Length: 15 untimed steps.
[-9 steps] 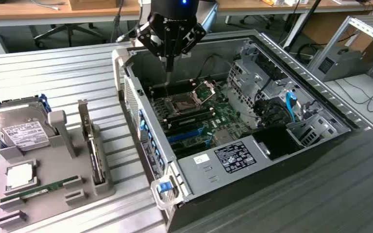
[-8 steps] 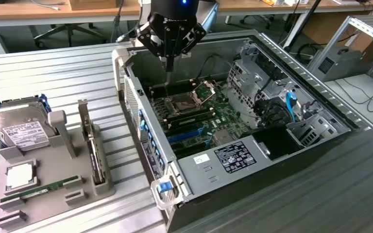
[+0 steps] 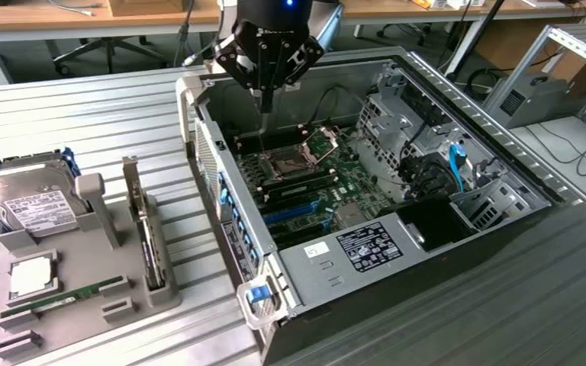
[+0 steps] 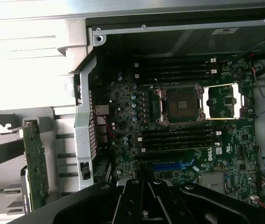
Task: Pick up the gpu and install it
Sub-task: 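Reach for the gpu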
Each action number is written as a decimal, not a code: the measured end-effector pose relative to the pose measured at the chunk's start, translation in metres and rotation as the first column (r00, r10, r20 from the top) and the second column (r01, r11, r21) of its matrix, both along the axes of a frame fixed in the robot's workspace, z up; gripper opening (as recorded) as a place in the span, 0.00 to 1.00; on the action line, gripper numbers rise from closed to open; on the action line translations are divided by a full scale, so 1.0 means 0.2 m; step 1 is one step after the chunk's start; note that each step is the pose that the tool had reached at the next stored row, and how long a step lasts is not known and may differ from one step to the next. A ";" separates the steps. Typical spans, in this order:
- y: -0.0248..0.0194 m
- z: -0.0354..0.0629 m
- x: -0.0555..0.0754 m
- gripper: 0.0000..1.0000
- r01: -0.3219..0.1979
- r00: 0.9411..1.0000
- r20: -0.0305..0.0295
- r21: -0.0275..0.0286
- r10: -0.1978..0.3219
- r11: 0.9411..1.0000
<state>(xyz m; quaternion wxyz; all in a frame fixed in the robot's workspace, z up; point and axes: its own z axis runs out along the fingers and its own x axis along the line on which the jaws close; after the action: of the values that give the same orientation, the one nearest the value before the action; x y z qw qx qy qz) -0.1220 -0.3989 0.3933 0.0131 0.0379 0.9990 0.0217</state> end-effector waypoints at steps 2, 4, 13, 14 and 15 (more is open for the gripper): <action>0.000 0.000 0.00 0.11 0.000 1.000 0.000 0.000 0.000 1.000; 0.000 0.000 0.00 0.11 0.000 1.000 0.000 0.000 0.000 1.000; 0.000 -0.003 -0.09 0.11 0.000 1.000 0.000 0.000 0.000 1.000; 0.000 -0.003 -0.10 0.11 0.000 1.000 0.000 0.000 0.000 1.000; 0.000 -0.003 -0.10 0.11 0.000 1.000 0.000 0.000 0.000 1.000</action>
<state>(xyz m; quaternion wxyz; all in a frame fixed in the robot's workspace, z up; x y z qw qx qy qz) -0.1429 -0.3989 0.3927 0.0130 0.0379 0.9990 0.0217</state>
